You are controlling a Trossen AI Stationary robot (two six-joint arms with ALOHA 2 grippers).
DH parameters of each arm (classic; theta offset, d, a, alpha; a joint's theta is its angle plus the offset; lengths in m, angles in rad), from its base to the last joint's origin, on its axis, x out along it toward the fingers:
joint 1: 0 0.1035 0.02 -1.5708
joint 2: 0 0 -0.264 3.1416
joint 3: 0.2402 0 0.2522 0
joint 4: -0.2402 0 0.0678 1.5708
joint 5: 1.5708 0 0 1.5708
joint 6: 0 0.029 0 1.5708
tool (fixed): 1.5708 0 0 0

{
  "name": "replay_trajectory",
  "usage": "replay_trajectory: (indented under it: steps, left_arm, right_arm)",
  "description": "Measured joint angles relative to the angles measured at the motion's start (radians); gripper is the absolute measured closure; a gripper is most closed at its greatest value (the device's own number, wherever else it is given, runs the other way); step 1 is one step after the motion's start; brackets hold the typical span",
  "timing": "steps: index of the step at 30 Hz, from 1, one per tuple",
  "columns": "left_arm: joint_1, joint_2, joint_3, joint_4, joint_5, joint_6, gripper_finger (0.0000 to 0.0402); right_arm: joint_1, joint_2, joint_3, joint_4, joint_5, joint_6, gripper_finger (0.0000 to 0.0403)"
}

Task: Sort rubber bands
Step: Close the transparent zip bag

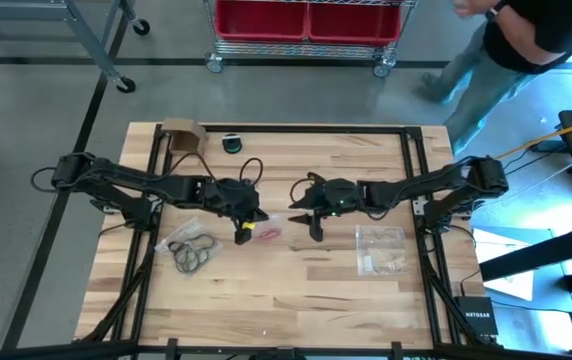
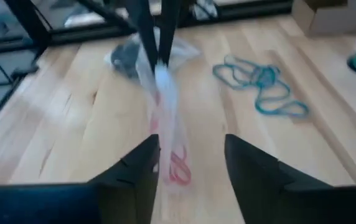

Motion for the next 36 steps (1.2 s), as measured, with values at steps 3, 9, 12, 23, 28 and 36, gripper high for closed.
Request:
replay_trajectory:
  steps: [3, 9, 12, 23, 28, 36]
  left_arm:
    - [0.000, 0.000, 0.000, 0.001, 0.000, 0.000, 0.0401]
    - [0.000, 0.000, 0.000, 0.000, 0.000, 0.000, 0.0401]
    - [0.000, 0.000, 0.000, 0.002, 0.000, 0.002, 0.0402]
    - [0.000, 0.000, 0.000, 0.007, 0.000, 0.002, 0.0401]
    - [0.000, 0.000, 0.000, 0.010, 0.000, 0.002, 0.0401]
    - [0.000, 0.000, 0.000, 0.011, 0.000, -0.026, 0.0395]
  right_arm:
    - [-0.001, 0.047, 0.000, 0.124, -0.023, -0.010, 0.0221]
    - [-0.001, 0.075, 0.000, 0.234, -0.070, -0.014, 0.0237]
    - [-0.001, 0.081, 0.000, 0.237, -0.070, -0.014, 0.0254]
    - [-0.001, 0.112, 0.001, 0.260, -0.054, -0.016, 0.0331]
    - [-0.001, 0.129, 0.001, 0.293, -0.054, -0.016, 0.0364]
    - [-0.001, 0.130, 0.001, 0.293, -0.052, -0.031, 0.0400]
